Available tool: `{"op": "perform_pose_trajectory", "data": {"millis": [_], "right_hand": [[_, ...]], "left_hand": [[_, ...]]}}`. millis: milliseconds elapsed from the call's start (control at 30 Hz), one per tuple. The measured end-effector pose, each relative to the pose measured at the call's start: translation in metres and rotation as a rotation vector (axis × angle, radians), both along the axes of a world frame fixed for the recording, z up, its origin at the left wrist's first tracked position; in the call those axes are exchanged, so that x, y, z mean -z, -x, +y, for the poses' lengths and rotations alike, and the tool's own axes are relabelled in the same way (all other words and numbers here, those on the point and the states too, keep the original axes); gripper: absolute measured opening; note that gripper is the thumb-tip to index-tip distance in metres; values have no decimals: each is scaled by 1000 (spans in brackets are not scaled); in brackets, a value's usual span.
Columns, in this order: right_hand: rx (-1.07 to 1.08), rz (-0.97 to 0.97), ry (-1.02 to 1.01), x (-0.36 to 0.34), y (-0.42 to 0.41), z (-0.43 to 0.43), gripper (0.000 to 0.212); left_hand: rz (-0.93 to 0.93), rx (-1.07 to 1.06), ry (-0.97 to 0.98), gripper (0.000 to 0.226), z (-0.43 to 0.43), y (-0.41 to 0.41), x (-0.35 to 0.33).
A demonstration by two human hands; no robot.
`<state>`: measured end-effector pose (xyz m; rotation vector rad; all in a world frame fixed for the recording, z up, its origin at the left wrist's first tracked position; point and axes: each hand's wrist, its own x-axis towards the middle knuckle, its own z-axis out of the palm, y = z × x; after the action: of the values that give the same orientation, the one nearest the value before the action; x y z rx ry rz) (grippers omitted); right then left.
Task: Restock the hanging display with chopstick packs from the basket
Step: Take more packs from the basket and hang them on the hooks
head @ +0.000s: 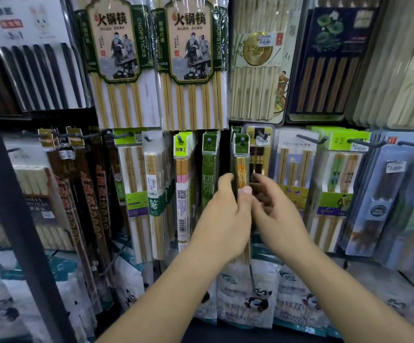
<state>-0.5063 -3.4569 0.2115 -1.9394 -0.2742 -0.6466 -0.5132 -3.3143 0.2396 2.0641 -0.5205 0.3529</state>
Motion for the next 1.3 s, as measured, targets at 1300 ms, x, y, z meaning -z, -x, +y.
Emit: {"op": "perform_pose_trajectory", "data": {"millis": [1300], "right_hand": [[21, 216, -11, 52, 25, -1, 50]], "left_hand": [[482, 239, 288, 89, 16, 56, 84]]}}
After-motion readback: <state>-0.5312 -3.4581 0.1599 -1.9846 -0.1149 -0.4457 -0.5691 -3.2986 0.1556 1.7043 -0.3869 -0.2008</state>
